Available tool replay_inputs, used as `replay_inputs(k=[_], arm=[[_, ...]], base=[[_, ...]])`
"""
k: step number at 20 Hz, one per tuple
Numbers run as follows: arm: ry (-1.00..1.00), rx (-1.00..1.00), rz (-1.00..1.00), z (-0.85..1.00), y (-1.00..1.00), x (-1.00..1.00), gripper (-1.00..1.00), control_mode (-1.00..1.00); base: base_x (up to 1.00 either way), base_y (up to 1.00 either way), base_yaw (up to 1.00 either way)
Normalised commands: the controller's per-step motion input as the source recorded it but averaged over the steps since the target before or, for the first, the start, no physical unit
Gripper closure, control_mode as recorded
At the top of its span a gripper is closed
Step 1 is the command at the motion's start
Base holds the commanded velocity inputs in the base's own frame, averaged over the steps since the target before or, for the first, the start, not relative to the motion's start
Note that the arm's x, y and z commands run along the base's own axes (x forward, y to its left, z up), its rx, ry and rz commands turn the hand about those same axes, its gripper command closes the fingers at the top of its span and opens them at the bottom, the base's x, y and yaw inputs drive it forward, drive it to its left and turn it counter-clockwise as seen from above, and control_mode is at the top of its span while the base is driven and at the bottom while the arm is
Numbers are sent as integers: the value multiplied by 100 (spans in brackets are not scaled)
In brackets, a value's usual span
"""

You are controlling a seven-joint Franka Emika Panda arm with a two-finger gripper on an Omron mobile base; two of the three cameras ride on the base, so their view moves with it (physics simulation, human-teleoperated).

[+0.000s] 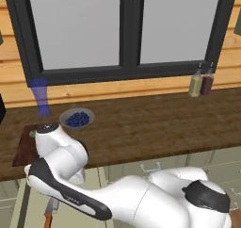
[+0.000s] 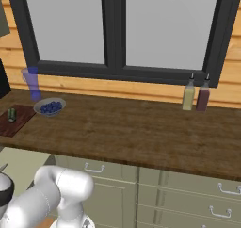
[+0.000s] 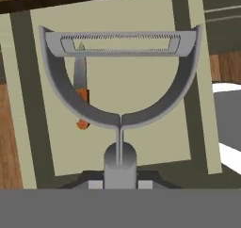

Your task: Place the appropriate cutting tool for cutting the cucumber skin on the cutting board.

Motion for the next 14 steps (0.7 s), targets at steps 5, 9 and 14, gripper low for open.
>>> replay_inputs(k=[5,9,14], arm=[[-1,-10,0,75,39,100,100,-100],[-14,-21,0,18,54,87,100,-100],[-10,-14,0,-7,34,96,100,-100]], base=[[0,0,0],[0,0,0],[0,0,0]])
